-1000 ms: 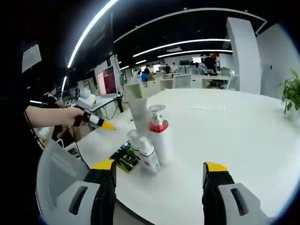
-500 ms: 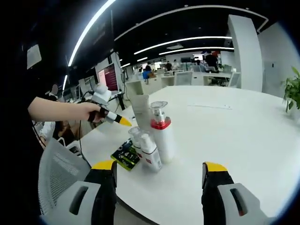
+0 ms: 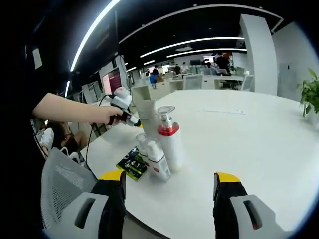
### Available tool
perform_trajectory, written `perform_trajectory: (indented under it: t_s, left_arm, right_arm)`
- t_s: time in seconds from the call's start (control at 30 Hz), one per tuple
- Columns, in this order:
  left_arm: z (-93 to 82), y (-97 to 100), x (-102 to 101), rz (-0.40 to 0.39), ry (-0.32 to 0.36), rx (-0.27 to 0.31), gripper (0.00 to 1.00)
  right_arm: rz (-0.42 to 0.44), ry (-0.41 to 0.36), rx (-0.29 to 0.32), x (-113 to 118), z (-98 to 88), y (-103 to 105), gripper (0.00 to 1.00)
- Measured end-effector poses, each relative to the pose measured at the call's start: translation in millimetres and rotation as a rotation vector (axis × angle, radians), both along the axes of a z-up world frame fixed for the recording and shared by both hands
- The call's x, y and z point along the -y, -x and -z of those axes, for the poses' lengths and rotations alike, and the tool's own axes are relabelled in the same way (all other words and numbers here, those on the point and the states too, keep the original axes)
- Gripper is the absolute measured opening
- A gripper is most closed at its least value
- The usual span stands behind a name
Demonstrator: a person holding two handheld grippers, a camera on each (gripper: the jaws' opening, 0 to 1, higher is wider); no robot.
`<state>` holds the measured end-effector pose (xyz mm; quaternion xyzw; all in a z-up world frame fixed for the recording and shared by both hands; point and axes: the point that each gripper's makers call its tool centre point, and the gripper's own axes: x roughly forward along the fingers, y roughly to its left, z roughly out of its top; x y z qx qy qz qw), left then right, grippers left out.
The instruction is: Arrange the skincare products in the storage area until every visible bottle or jar stands upright without overlapping.
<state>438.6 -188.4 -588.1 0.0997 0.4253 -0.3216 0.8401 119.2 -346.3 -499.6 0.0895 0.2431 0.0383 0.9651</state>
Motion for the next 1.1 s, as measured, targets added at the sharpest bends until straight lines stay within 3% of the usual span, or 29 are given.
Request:
perform_trajectory:
  t_s: [0.07,0.13,0.43,0.6,0.73,0.87,1.03,1.1]
  left_arm:
    - [10.7,-6.7,-2.0,-0.033,-0.004,-0.042,0.51]
    - [13.6,-8.8,-1.4,-0.048,-0.008,-0.049,0.5]
    - [14.4,-26.5,10.6,-0.126,0.006,-0.079,0.47]
    - [15.2,-35.5,17.2,-0.133,-0.034,-0.065,0.47]
    - [24.3,-69.4,31.4,-0.124,-0.079,-0.051,0.47]
    - [25.7,-70.1,20.9,-0.115,-0.156,-0.021,0.41]
    - [22.8,-68.8,18.5,-0.074,-0.173,0.03,0.44]
    - [23.4,-69.9,15.3,-0.075,-0.163,0.018,0.43]
  right_arm:
    - [0.003,-0.008,-0.002,0.6,0.4,0.1,0.76]
    - [0.007,-0.012,-0.003,1.1,0.5,0.2,0.76]
    - [0.022,-0.025,-0.015,1.4,1.0,0.1,0.75]
    - [0.029,-0.027,-0.018,1.8,0.7,0.1,0.75]
    - [0.038,-0.029,-0.018,2.8,-0.3,0.4,0.74]
    - [0.043,-0.026,-0.017,3.6,-1.2,0.8,0.73]
    - [0.048,-0.027,-0.015,4.2,-2.1,0.9,0.73]
    - [0.047,-0.029,-0.016,4.0,-1.6,0.9,0.73]
